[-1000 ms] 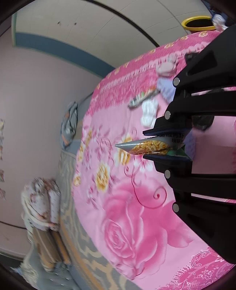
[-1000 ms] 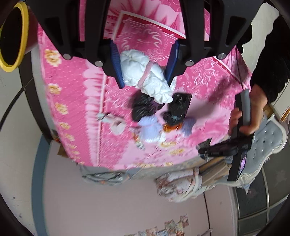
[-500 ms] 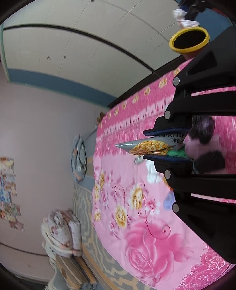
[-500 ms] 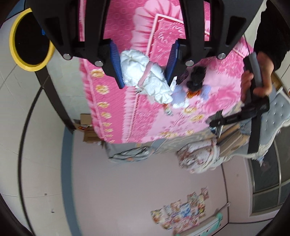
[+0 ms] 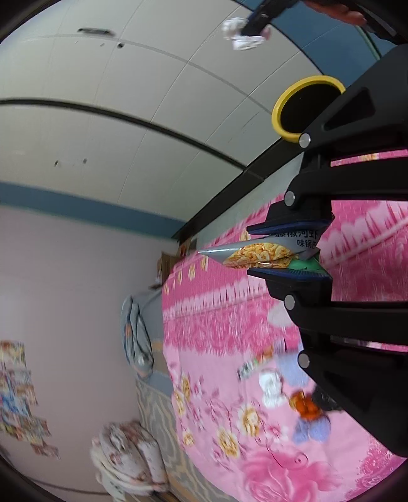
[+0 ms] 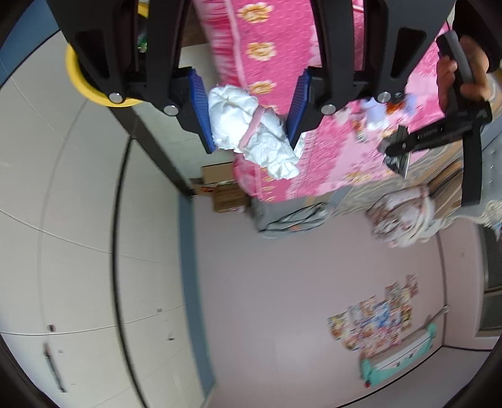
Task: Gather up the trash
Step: 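Carry the tissue bundle and snack wrapper over the bin with both tools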
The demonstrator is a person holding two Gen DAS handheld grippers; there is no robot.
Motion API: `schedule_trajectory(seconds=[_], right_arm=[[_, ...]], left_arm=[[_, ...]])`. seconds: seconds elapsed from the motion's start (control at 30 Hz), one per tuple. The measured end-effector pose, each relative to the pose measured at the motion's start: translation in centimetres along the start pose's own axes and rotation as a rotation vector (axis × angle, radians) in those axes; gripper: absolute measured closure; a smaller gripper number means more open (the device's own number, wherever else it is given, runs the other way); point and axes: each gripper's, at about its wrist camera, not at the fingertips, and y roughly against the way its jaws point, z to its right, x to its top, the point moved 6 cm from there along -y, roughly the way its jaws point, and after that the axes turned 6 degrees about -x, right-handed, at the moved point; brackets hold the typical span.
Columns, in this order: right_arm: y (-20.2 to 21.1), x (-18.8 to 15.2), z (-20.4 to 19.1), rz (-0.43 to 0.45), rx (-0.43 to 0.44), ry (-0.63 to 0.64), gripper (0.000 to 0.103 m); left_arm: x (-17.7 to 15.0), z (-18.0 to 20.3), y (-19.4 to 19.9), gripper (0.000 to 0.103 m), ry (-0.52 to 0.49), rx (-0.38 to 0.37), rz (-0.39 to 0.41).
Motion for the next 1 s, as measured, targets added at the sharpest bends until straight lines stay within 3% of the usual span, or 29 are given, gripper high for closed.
schedule_trajectory(seconds=[0.47,0.77,1.0], right_arm=[[0.1,0.9,13.3,0.006,-0.219,-0.166,0.060],[-0.6,-0.8,20.1,-0.028,-0.325,-0.249,0.060],[-3.2,-3.1,22.9,-0.085,-0.354,-0.284,0.060]], left_arm=[[0.0,14.7,-6.9,0.084,-0.156,-0.158,-0.093],[-1.8,21.1,-13.0,0.084,-0.203,-0.236,-0.167],[-4.8,24.9,-17.9,0.083,-0.219,-0.286,-0.244]])
